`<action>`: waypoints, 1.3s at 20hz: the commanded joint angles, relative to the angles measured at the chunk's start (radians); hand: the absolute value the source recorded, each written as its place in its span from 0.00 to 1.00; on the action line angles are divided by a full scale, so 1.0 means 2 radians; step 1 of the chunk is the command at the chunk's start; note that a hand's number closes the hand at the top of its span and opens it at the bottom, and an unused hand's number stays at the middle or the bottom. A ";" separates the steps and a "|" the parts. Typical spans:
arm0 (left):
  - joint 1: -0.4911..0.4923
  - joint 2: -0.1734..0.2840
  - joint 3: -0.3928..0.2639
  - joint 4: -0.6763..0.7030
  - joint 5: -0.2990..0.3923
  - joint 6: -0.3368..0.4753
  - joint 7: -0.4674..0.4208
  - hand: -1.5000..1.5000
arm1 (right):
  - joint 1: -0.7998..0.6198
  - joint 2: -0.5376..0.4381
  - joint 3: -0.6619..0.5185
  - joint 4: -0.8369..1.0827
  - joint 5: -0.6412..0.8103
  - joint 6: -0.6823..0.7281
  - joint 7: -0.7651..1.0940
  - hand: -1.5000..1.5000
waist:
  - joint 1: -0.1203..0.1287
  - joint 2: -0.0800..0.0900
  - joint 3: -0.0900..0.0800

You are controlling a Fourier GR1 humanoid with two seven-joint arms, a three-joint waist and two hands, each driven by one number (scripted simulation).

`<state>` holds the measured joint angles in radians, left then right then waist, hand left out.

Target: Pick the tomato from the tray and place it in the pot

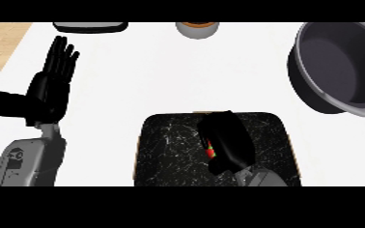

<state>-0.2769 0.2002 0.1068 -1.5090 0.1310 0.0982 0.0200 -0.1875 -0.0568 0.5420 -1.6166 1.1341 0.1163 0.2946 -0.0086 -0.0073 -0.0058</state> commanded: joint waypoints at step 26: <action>-0.001 -0.005 -0.006 -0.045 -0.014 0.015 0.043 0.50 | -0.225 -0.114 -0.191 -0.030 0.040 -0.082 0.264 1.00 | 0.002 0.002 0.003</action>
<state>-0.2789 0.1969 0.1113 -1.5448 0.1213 0.1027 0.0638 -0.6449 -0.1990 0.2815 -1.6292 1.2710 -0.0889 0.8570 -0.0050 -0.0028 0.0000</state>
